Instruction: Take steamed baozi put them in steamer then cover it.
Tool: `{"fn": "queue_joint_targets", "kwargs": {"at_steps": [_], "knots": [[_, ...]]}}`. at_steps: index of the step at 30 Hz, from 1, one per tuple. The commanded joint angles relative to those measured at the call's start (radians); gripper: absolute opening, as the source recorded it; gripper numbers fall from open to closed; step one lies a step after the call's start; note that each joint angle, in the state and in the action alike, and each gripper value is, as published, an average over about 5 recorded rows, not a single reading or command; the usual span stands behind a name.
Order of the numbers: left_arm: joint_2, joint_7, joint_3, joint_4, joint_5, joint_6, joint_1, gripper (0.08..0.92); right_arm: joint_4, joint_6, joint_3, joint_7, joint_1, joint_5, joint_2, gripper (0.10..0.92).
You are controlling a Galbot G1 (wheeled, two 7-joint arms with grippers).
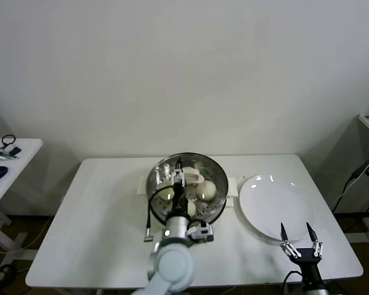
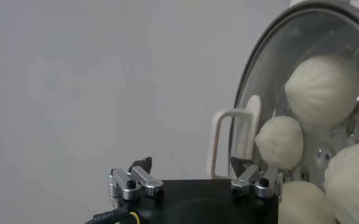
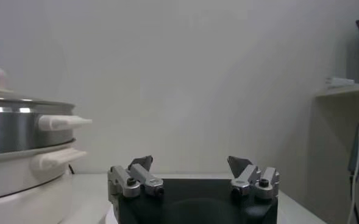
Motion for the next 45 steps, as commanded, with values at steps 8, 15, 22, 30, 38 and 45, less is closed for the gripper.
{"fn": "queue_joint_targets", "kwargs": {"at_steps": [8, 15, 22, 30, 38, 45], "knots": [[0.088, -0.372, -0.259, -0.288, -0.751, -0.256, 0.162, 0.823, 0.058, -0.042, -0.014, 0.062, -0.014, 0.043, 0.012, 0.823], [0.108, -0.477, -0.509, -0.298, -1.067, -0.523, 0.331, 0.823, 0.052, -0.029, -0.012, 0.082, -0.012, 0.038, 0.019, 0.823], [0.118, -0.447, -0.783, -0.283, -1.606, -0.688, 0.488, 0.823, 0.034, -0.017, -0.006, 0.089, -0.011, 0.033, 0.019, 0.823], [0.223, -0.300, -0.891, -0.126, -1.981, -0.795, 0.601, 0.823, 0.001, -0.004, -0.009, 0.096, -0.008, 0.045, 0.014, 0.823], [0.210, -0.201, -0.886, 0.038, -2.014, -0.879, 0.591, 0.823, -0.014, -0.018, -0.015, 0.093, -0.003, 0.054, 0.005, 0.823], [0.191, -0.182, -0.847, 0.102, -1.957, -0.920, 0.594, 0.823, -0.007, -0.021, -0.015, 0.093, -0.002, 0.055, 0.004, 0.823]]}}
